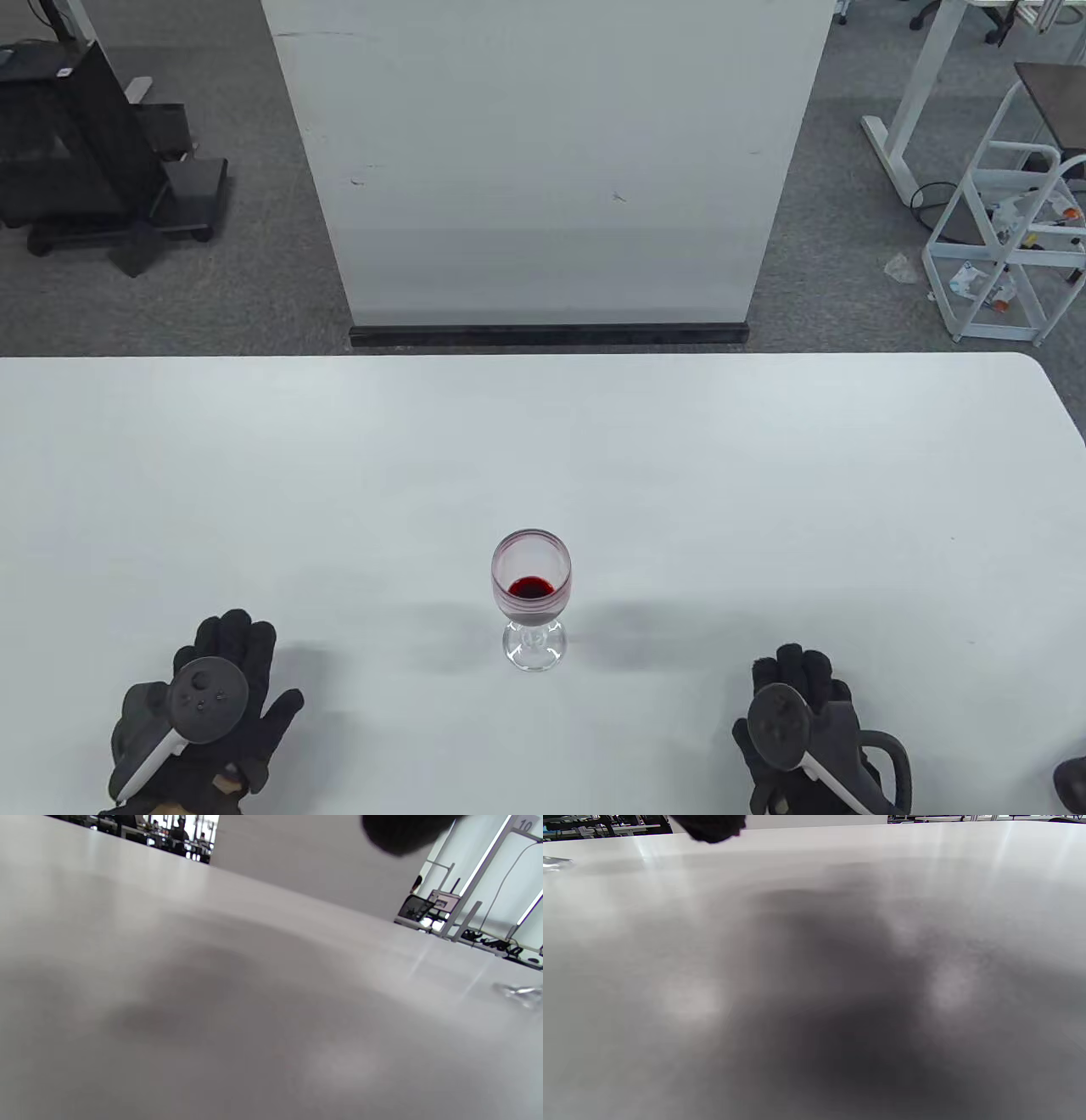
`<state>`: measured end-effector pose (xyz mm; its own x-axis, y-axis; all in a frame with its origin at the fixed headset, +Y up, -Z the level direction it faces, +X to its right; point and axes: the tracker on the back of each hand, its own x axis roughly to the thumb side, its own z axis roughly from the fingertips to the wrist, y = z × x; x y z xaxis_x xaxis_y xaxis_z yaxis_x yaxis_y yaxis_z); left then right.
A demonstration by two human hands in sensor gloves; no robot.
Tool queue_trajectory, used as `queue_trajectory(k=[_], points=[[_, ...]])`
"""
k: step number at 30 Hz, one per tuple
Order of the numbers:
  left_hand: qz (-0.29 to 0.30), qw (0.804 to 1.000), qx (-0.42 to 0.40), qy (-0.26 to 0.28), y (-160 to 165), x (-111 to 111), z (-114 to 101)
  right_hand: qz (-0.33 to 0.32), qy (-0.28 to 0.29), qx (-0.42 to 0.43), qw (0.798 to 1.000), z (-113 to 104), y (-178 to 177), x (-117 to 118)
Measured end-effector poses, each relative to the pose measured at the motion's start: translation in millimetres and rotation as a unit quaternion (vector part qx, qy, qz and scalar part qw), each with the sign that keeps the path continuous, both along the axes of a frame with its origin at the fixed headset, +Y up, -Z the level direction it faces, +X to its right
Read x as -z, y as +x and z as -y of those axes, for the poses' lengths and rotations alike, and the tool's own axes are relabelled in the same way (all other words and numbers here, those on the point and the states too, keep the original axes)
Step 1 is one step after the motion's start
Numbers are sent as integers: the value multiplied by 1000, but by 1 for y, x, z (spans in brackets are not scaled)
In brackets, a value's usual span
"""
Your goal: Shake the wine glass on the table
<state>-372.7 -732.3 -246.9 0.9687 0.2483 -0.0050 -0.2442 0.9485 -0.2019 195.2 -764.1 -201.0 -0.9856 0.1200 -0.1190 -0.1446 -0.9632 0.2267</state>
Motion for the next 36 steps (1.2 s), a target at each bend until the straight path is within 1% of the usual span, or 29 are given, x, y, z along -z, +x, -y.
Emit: queue_trajectory(k=[8,17,21,26,29,33,36], points=[[1,1000,1,0,0,0,0,5,-1,14,1000,0,3,0],[3,1000,-3,-2,0,0,0,-5,-10,13,1000,2,1,1],[4,1000,-4,0,0,0,0,-10,-9,23,1000,1,-1,6],[8,1000,-1,-1,1,-1,1,-17,20,57,998,-12,-8,14],[9,1000,1,-1,1,-1,1,-22,42,88,995,-21,-19,22],[7,1000,0,0,1,-2,1,-34,70,147,986,-34,-40,36],[7,1000,0,1,1,-2,1,-40,67,205,976,-43,-58,48]])
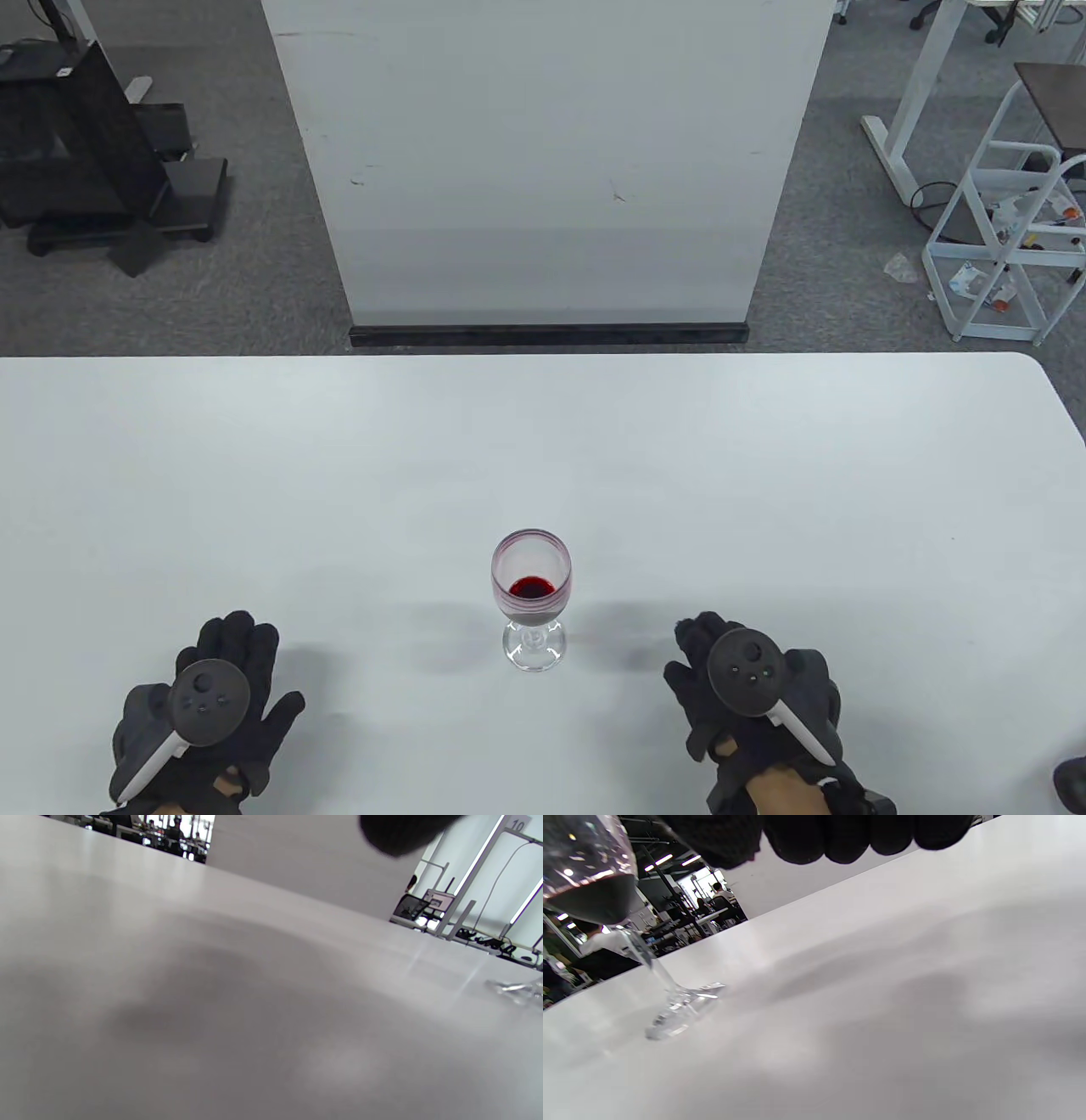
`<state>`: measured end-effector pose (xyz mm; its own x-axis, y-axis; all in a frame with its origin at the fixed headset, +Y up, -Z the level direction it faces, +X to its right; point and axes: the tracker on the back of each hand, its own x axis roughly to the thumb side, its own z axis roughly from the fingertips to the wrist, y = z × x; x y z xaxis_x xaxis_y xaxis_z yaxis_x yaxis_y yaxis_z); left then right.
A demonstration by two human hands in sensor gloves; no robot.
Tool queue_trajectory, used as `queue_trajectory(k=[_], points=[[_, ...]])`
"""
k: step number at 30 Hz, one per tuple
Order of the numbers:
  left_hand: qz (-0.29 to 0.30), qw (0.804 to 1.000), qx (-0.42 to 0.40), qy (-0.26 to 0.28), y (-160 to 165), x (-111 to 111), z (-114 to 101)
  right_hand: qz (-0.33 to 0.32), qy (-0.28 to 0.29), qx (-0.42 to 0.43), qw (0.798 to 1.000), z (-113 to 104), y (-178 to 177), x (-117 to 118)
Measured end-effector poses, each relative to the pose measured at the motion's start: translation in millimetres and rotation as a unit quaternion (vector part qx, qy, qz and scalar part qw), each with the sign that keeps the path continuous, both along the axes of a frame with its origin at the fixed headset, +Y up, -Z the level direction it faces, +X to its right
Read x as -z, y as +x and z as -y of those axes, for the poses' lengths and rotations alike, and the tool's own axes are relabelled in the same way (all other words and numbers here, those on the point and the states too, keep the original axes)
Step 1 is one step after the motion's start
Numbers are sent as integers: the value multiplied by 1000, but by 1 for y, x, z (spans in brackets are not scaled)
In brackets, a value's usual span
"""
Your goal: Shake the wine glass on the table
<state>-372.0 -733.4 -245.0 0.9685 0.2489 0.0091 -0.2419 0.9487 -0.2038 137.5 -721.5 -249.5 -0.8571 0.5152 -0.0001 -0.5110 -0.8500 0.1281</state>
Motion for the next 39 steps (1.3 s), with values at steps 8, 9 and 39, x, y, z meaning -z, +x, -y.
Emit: queue_trajectory(k=[8,9,39], points=[[4,1000,-1,0,0,0,0,1,-50,151,987,5,-44,35],[5,1000,-1,0,1,0,0,-2,-57,158,986,7,-50,38],[14,1000,-6,-5,2,1,1,23,-190,407,893,74,-119,69]])
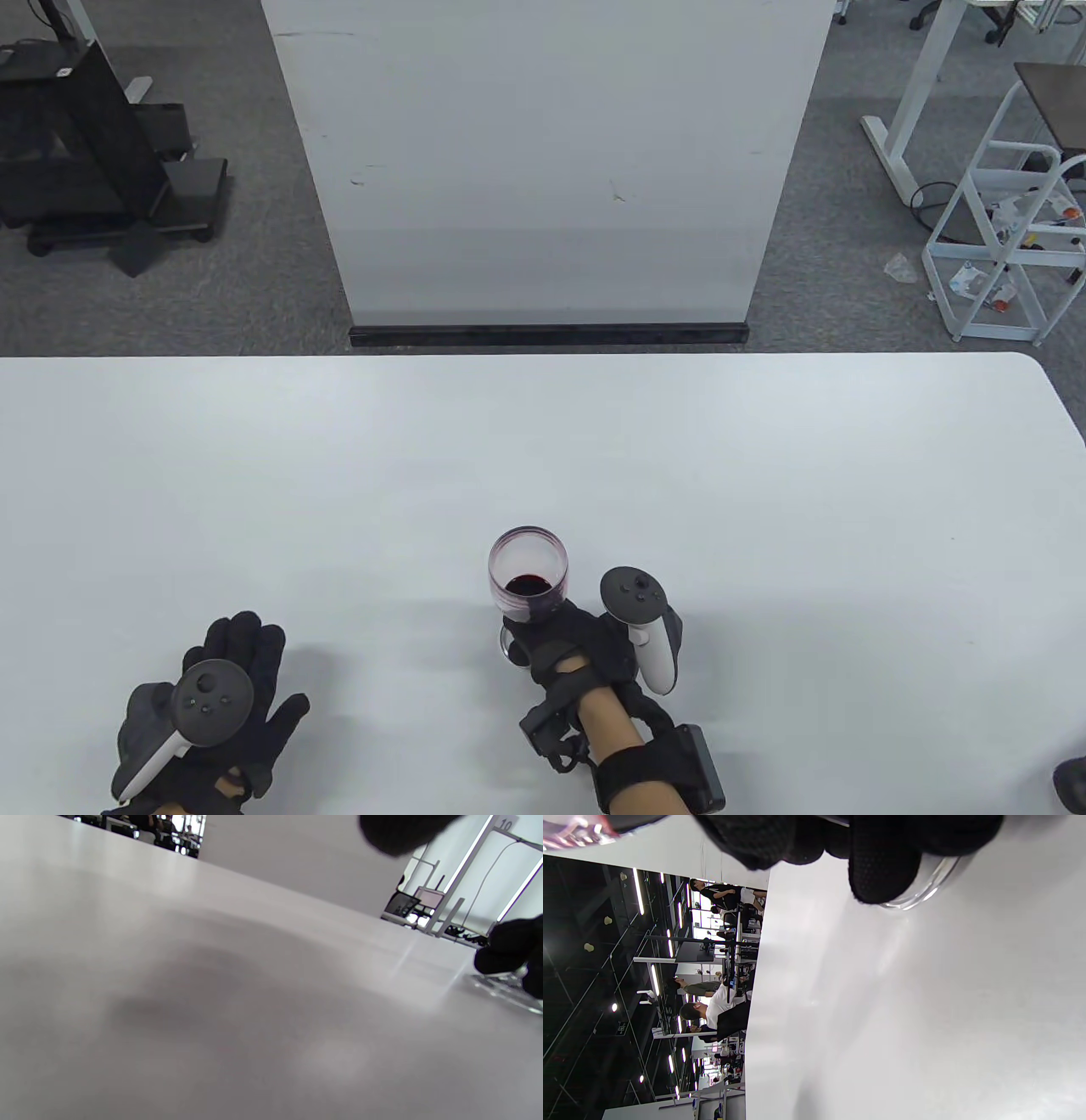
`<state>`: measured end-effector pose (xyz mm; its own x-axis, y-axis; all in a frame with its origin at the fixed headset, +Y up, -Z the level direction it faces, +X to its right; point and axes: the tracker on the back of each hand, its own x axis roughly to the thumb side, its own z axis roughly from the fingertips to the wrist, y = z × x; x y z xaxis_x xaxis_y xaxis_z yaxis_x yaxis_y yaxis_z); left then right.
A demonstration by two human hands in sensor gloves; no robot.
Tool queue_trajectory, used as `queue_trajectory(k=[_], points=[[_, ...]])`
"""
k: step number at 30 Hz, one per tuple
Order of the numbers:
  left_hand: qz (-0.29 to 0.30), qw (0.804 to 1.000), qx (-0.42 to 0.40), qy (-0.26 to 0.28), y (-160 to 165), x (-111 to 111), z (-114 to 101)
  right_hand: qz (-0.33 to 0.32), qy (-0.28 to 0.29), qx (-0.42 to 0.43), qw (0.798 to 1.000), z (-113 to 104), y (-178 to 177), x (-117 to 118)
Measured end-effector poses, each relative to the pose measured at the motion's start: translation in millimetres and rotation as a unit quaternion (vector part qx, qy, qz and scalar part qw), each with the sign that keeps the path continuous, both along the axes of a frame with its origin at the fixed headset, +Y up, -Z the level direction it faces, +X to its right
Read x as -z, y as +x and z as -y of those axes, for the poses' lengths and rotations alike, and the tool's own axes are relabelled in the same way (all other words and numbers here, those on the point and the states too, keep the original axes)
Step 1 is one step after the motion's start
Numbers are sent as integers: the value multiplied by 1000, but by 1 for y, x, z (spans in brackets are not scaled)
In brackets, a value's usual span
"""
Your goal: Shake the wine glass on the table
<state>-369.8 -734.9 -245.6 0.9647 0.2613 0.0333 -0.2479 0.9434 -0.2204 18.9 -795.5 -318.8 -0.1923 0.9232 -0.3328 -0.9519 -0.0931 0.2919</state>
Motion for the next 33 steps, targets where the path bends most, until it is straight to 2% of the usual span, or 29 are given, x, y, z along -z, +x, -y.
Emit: queue_trajectory(k=[20,26,30,33], points=[[2,1000,9,0,2,0,2,-8,12,-47,999,-6,3,-3],[1,1000,3,-1,0,1,1,-8,3,-19,1000,-4,1,-3],[1,1000,3,0,0,1,1,8,7,-37,999,-4,6,-3],[2,1000,2,-1,0,1,1,-1,0,-10,1000,-2,3,-5]])
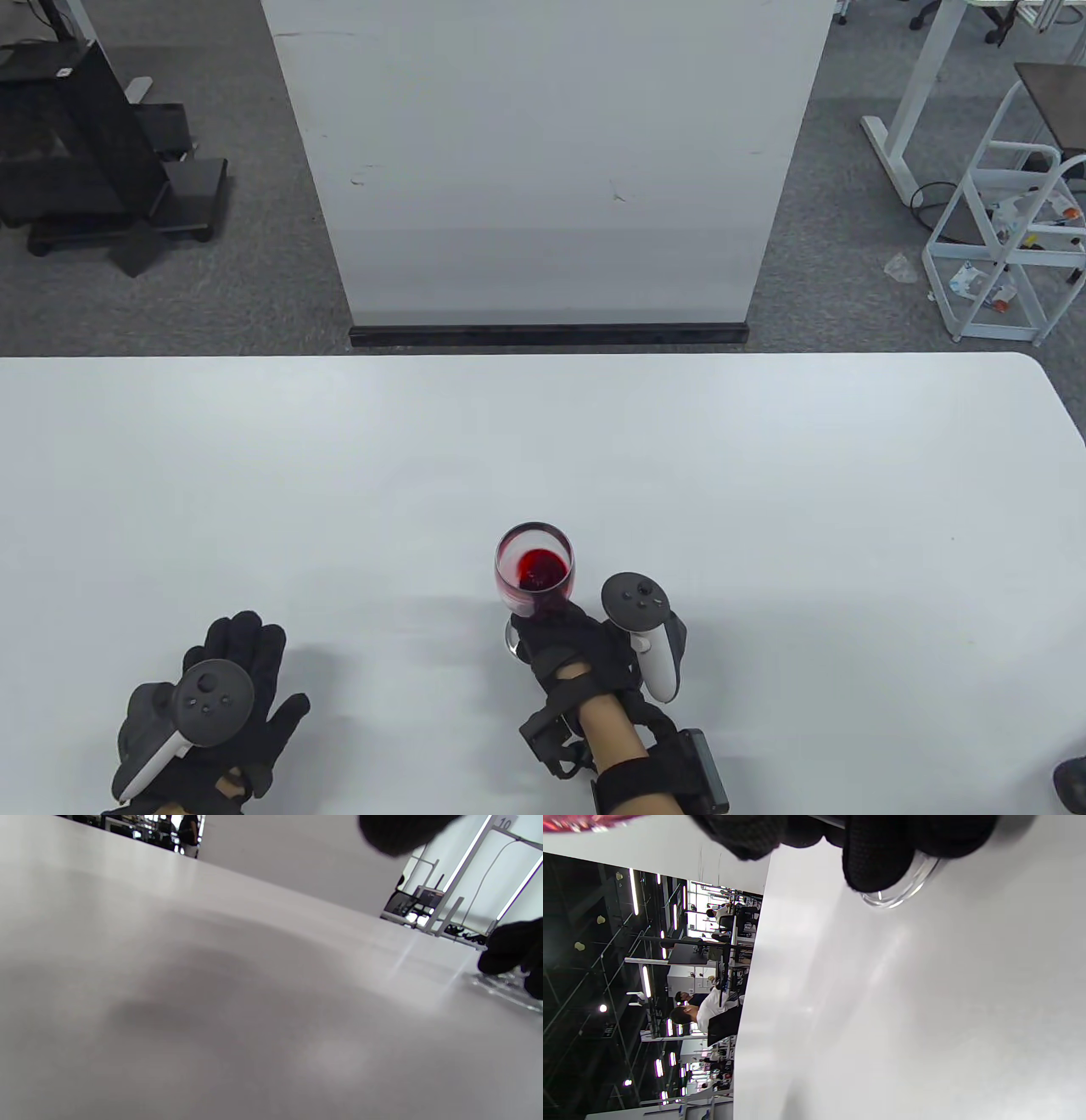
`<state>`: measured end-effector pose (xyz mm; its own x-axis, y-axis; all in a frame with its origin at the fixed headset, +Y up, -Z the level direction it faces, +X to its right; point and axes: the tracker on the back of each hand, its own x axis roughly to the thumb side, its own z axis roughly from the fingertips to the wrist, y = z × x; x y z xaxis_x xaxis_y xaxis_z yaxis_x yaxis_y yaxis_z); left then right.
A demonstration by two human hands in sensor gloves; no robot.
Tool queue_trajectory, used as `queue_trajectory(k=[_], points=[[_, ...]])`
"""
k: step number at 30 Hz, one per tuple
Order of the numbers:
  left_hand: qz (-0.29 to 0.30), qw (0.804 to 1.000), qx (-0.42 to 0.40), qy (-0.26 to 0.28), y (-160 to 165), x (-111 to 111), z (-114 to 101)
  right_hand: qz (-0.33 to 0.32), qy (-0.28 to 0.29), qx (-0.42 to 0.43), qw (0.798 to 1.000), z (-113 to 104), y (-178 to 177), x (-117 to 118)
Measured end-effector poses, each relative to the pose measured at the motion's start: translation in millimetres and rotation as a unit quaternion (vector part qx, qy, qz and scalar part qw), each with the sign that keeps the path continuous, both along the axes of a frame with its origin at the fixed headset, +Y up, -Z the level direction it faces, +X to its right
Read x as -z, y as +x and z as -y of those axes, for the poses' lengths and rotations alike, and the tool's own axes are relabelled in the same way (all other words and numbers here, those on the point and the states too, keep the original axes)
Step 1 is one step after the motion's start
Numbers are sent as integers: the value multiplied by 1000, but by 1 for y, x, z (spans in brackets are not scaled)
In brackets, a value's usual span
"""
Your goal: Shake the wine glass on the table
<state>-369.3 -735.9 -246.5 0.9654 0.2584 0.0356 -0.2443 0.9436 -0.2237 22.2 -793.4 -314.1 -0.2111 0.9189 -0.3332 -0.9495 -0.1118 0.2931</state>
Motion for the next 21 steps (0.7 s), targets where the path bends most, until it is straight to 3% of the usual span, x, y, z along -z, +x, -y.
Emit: queue_trajectory(k=[4,8,21], points=[[0,1000,2,1,0,0,0,5,10,-37,999,-5,6,1],[-2,1000,2,-1,0,0,0,4,1,-4,1000,-1,0,-2],[-5,1000,3,-3,0,0,0,-2,-4,-12,1000,-2,7,1]])
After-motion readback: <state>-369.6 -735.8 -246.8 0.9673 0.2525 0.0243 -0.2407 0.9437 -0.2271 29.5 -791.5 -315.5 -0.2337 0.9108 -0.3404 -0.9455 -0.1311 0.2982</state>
